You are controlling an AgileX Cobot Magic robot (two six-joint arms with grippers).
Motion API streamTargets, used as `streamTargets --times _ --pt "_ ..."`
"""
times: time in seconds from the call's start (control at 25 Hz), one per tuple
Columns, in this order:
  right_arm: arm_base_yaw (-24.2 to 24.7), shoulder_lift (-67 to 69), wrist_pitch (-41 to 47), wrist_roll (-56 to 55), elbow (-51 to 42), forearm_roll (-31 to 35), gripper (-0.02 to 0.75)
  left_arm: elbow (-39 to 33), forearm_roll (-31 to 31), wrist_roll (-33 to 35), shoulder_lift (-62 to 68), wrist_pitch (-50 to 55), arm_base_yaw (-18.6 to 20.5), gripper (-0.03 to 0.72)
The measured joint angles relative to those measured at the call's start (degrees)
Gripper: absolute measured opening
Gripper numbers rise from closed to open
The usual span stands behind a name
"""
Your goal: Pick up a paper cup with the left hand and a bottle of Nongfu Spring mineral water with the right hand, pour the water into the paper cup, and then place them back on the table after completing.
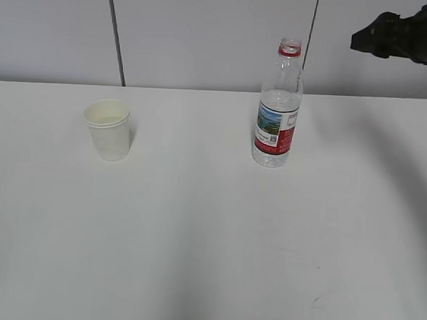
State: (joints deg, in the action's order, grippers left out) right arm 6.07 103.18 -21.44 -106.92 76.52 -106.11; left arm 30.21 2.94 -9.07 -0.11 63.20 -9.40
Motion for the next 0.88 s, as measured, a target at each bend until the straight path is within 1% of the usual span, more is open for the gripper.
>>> streamTargets --times 0.16,0.28,0.4,0.48,0.88 --pt "0.0 0.0 0.9 0.0 0.0 0.0 0.589 0.0 -0.3 0.0 0.0 0.0 0.5 0.300" --pt "0.0 0.0 1.3 0.0 0.0 0.0 0.589 0.0 -0.6 0.0 0.0 0.0 4.0 0.300" --pt "0.0 0.0 1.4 0.0 0.0 0.0 0.589 0.0 -0.6 0.0 0.0 0.0 8.7 0.300" --pt "0.0 0.0 1.4 0.0 0.0 0.0 0.589 0.0 -0.6 0.0 0.0 0.0 10.2 0.300" --pt "0.0 0.0 2.7 0.0 0.0 0.0 0.589 0.0 -0.7 0.0 0.0 0.0 10.7 0.300"
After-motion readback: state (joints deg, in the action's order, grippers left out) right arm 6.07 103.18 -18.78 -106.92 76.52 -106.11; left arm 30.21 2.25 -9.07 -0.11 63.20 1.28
